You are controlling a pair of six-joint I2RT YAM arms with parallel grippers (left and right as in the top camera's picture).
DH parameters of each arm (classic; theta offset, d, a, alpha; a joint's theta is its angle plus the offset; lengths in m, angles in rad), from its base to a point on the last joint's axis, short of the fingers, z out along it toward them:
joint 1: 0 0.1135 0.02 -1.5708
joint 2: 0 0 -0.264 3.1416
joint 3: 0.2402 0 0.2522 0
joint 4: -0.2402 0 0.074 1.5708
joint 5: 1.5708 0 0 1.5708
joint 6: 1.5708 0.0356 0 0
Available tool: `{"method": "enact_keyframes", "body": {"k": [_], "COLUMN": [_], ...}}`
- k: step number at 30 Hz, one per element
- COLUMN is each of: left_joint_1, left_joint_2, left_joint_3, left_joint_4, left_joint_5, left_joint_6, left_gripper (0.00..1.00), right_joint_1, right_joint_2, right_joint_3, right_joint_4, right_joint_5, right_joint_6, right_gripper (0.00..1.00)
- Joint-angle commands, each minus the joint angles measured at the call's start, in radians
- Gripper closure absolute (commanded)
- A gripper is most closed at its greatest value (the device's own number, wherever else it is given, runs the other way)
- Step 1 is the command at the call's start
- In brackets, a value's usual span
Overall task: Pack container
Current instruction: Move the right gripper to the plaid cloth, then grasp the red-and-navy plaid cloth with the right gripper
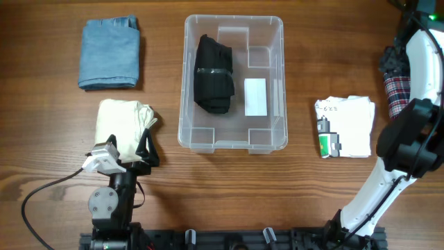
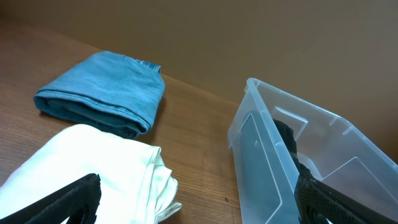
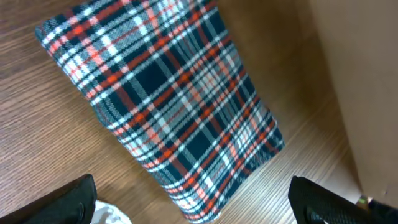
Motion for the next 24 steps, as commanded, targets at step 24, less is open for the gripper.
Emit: {"method": "enact_keyframes", "body": {"k": [24], "left_joint_1": [0.006], "left_joint_2": [-0.002], "left_joint_3": [-0.006], "left_joint_4": [-0.003], "left_joint_5": [0.011], "left_joint_6": [0.02], "left_gripper": [0.0], "right_joint_1": [0.003], "right_joint_2": [0.162], "right_joint_3": [-0.074], "right_joint_4": [0.105], "right_joint_5": [0.057], "right_joint_6": [-0.28], "right_gripper": [0.0]}}
